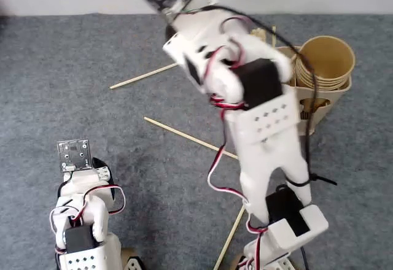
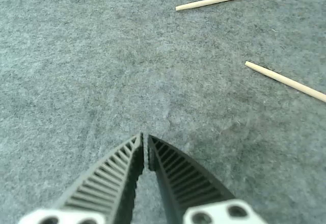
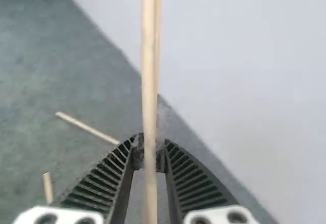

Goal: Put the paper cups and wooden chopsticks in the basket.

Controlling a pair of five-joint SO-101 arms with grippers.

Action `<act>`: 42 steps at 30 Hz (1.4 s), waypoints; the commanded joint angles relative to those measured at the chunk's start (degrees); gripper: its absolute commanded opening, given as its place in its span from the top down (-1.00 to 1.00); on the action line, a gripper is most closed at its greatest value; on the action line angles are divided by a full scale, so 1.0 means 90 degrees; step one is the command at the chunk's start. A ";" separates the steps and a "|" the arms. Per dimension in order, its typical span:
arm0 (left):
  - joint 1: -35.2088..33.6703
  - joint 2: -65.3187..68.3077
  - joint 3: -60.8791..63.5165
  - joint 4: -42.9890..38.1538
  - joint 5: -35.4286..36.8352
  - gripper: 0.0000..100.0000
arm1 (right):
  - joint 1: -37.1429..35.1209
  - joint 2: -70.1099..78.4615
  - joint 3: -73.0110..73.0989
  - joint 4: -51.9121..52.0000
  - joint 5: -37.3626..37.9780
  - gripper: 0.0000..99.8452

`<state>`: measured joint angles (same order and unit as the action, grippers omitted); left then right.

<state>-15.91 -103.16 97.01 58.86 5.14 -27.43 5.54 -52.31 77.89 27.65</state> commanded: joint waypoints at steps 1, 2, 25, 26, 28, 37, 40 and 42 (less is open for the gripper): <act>-0.0039 -0.0049 -0.0054 0.0000 -0.0049 0.98 | 0.0298 -0.0376 -0.0586 -0.0122 0.0166 0.98; -0.0039 -0.0049 -0.0054 0.0000 -0.0049 0.98 | 0.0366 -0.0376 -0.0635 -0.0142 0.0176 0.98; -0.0039 -0.0049 -0.0054 0.0010 -0.0049 0.98 | 0.1968 0.0376 -0.0713 -0.0112 -0.1231 0.98; -0.0039 -0.0049 -0.0054 0.0010 -0.0049 0.98 | 0.1998 0.0376 -0.0713 -0.0112 -0.1328 0.98; -0.0039 -0.0049 -0.0054 0.0010 -0.0049 0.98 | 0.2027 0.0376 -0.0713 -0.0122 -0.1465 0.98; -0.0049 -0.0049 -0.0054 0.0010 -0.0049 0.98 | 0.2076 0.0376 -0.0049 -0.0503 -0.1534 0.98; -0.0049 -0.0049 -0.0054 0.0010 -0.0049 0.98 | 0.2212 0.0327 0.0215 -0.0864 -0.1807 0.98; -0.0049 -0.0049 -0.0054 0.0010 -0.0049 0.98 | 0.2300 0.0308 0.0264 -0.0972 -0.1866 0.98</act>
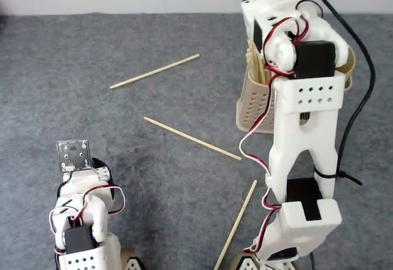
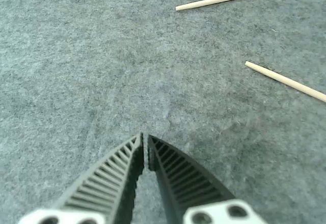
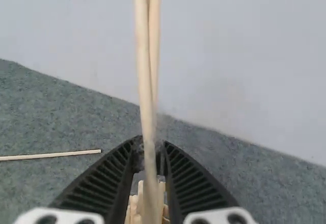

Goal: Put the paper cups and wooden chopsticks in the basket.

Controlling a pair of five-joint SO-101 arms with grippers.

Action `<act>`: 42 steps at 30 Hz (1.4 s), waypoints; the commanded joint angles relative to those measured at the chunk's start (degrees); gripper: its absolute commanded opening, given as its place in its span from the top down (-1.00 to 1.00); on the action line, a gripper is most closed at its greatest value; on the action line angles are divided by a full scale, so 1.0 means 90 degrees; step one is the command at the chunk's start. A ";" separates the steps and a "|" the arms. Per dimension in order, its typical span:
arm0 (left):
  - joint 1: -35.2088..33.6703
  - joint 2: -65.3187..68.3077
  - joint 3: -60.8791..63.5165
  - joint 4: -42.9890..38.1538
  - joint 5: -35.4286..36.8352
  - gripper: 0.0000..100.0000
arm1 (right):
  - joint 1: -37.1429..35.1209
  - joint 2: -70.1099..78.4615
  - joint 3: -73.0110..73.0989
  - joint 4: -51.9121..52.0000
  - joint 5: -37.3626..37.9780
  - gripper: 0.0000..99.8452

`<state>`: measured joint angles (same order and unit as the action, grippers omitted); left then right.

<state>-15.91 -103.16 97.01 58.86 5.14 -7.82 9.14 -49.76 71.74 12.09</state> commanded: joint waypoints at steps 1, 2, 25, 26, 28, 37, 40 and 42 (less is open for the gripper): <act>-0.0049 -0.0049 -0.0054 0.0010 -0.0049 0.98 | 0.0142 -0.0103 -0.0020 -0.0308 -0.0147 0.98; -0.0049 -0.0049 -0.0054 0.0010 -0.0049 0.98 | 0.0151 -0.0103 -0.0029 -0.0317 -0.0147 0.98; -0.0049 -0.0049 -0.0054 0.0010 -0.0049 0.98 | -0.0024 -0.1011 -0.0068 0.1099 -0.0400 0.98; -0.0049 -0.0049 -0.0054 0.0010 -0.0049 0.98 | -0.0024 -0.1118 -0.0068 0.1206 -0.0410 0.98; -0.0049 -0.0049 -0.0054 0.0010 -0.0049 0.98 | -0.0024 -0.1304 -0.0068 0.1314 -0.0410 0.98; -0.0049 -0.0049 -0.0054 0.0010 -0.0049 0.98 | -0.0220 -0.1880 -0.0068 0.1919 -0.0410 0.98; -0.0049 -0.0049 -0.0054 0.0010 -0.0049 0.98 | -0.0317 -0.2037 -0.0059 0.2447 -0.0420 0.98; -0.0049 -0.0049 -0.0054 0.0010 -0.0049 0.98 | -0.0327 -0.2134 -0.0059 0.2632 -0.0420 0.98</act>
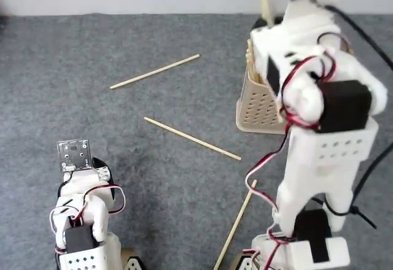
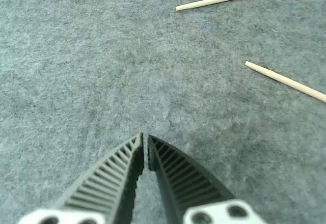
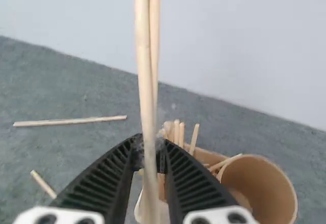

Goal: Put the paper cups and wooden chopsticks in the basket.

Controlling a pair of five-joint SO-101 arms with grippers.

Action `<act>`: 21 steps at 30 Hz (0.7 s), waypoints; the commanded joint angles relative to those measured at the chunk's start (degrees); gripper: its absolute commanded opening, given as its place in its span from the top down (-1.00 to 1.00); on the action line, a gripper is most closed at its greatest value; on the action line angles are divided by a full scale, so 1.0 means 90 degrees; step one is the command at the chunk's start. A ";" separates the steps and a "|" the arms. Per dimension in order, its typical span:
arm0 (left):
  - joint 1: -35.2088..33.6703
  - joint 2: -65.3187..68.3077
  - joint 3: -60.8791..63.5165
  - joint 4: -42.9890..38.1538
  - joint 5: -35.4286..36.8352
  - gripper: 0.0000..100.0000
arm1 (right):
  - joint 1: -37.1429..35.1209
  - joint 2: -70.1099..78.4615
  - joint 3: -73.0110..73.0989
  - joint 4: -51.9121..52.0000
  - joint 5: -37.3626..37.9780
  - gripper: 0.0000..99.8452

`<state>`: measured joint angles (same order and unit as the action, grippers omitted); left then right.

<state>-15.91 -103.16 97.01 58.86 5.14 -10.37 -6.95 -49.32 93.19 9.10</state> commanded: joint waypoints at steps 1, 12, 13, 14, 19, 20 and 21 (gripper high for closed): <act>-0.0049 -0.0049 -0.0054 0.0010 -0.0049 0.98 | -0.0044 -0.0405 -0.0107 0.0337 -0.0088 0.98; -0.0049 -0.0049 -0.0054 0.0010 -0.0049 0.98 | 0.0005 -0.1050 -0.0098 0.0855 -0.0205 0.98; -0.0049 -0.0049 -0.0054 0.0010 -0.0049 0.98 | 0.0005 -0.1011 -0.0098 0.0737 -0.0195 0.98; -0.0049 -0.0049 -0.0054 0.0010 -0.0049 0.98 | 0.0005 -0.0972 -0.0039 0.0620 -0.0195 0.98; -0.0049 -0.0049 -0.0054 0.0010 -0.0049 0.98 | -0.0024 -0.0640 0.0488 0.0269 -0.0254 0.98; -0.0049 -0.0049 -0.0054 0.0010 -0.0049 0.98 | 0.0005 -0.0542 0.0596 0.0210 -0.0254 0.98; -0.0049 -0.0049 -0.0054 0.0010 -0.0049 0.98 | 0.0015 -0.0435 0.0703 0.0103 -0.0254 0.98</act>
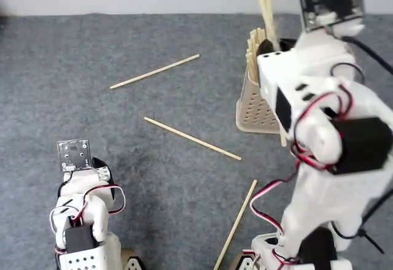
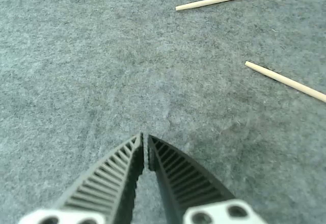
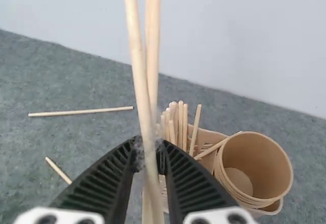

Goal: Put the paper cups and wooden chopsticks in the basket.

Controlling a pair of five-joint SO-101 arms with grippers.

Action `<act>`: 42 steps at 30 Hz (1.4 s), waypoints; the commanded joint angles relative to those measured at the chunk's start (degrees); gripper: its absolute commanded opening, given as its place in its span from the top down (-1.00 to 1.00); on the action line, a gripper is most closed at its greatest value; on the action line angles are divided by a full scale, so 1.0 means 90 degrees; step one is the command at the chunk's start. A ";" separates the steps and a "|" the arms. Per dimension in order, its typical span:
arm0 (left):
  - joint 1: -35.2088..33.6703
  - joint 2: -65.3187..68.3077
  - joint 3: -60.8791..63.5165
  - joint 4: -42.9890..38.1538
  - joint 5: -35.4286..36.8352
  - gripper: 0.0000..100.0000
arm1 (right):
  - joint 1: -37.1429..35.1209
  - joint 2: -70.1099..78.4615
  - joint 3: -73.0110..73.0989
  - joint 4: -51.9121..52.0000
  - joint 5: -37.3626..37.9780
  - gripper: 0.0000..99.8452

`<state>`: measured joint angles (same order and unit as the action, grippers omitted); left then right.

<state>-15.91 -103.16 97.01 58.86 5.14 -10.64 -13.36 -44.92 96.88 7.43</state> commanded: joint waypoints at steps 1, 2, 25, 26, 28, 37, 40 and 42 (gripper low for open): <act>-0.0049 -0.0049 -0.0054 0.0010 -0.0049 0.98 | 0.0132 0.0376 0.0313 -0.0454 -0.0068 0.98; -0.0049 -0.0049 -0.0054 0.0010 -0.0049 0.98 | 0.0278 0.0484 0.0400 -0.0669 -0.0068 0.98; -0.0049 -0.0049 -0.0054 0.0010 -0.0049 0.98 | 0.0532 0.1929 0.1055 -0.4518 -0.0059 0.98; -0.0049 -0.0049 -0.0054 0.0010 -0.0049 0.98 | 0.0532 0.2037 0.1123 -0.4606 -0.0049 0.98; -0.0049 -0.0049 -0.0054 0.0010 -0.0049 0.98 | 0.0532 0.2271 0.1289 -0.4869 -0.0029 0.98; -0.0049 -0.0049 -0.0054 0.0010 -0.0049 0.98 | 0.0396 0.2437 0.1944 -0.4918 -0.0078 0.98; -0.0049 -0.0059 -0.0054 0.0010 -0.0049 0.98 | 0.0230 0.2252 0.1954 -0.4508 -0.0098 0.98; -0.0049 -0.0059 -0.0054 0.0010 -0.0049 0.98 | 0.0181 0.2164 0.1954 -0.4293 -0.0361 0.98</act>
<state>-15.91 -103.16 97.01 58.86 5.14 -7.74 10.11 -27.08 55.82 6.64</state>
